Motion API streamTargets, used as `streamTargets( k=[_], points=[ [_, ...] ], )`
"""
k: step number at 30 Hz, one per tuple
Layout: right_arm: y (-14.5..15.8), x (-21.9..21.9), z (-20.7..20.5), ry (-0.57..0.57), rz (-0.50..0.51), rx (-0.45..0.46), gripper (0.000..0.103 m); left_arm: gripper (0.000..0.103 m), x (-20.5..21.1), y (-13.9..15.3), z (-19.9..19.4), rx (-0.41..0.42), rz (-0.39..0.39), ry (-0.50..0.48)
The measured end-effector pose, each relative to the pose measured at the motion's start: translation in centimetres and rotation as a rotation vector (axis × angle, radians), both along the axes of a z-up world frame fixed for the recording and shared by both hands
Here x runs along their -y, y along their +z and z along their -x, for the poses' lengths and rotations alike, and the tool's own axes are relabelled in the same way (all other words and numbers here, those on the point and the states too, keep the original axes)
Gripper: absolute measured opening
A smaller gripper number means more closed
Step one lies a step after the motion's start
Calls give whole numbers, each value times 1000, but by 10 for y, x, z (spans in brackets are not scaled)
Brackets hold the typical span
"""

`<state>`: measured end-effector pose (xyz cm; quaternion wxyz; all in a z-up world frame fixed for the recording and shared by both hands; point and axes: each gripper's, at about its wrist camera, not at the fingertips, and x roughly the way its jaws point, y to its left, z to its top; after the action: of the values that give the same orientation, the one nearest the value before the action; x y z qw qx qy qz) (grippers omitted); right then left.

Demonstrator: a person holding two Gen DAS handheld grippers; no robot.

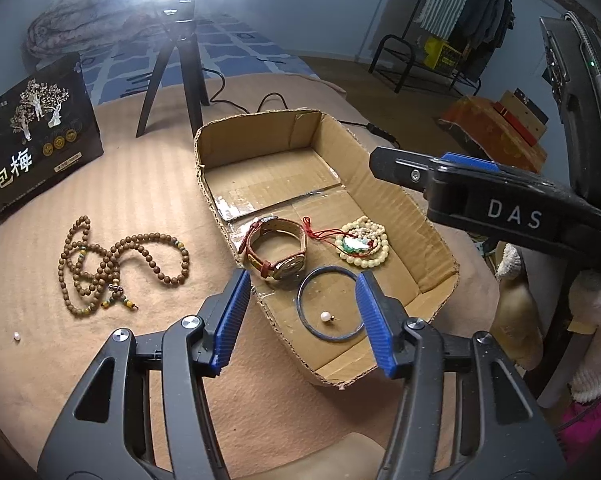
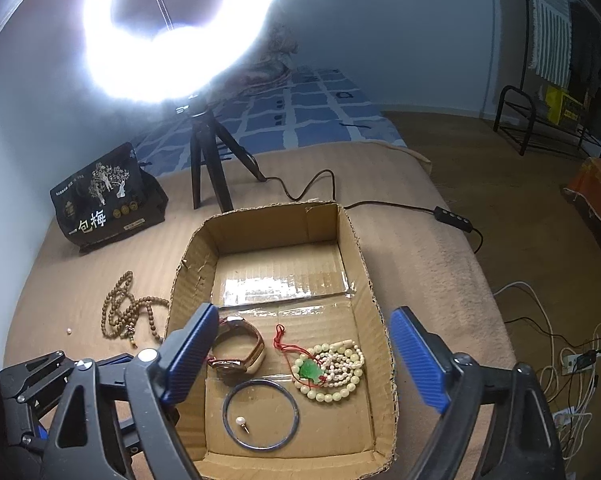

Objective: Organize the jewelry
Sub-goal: 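Open both tools to drop the pearl and pendant into the box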

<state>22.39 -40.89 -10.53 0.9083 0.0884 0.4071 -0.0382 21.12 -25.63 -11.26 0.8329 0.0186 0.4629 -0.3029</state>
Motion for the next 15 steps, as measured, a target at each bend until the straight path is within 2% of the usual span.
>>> streamTargets(
  k=[3, 6, 11, 15],
  points=[
    [-1, -2, -1, 5, 5, -7, 93, 57, -1, 0, 0, 2, -5, 2],
    [-2, -3, -1, 8, 7, -9, 93, 62, -2, 1, 2, 10, -8, 6],
    [0, -4, 0, 7, 3, -3, 93, 63, -5, 3, 2, 15, -9, 15],
    [1, -6, 1, 6, 11, 8, 102, 63, -8, 5, 4, 20, -13, 15]
  ],
)
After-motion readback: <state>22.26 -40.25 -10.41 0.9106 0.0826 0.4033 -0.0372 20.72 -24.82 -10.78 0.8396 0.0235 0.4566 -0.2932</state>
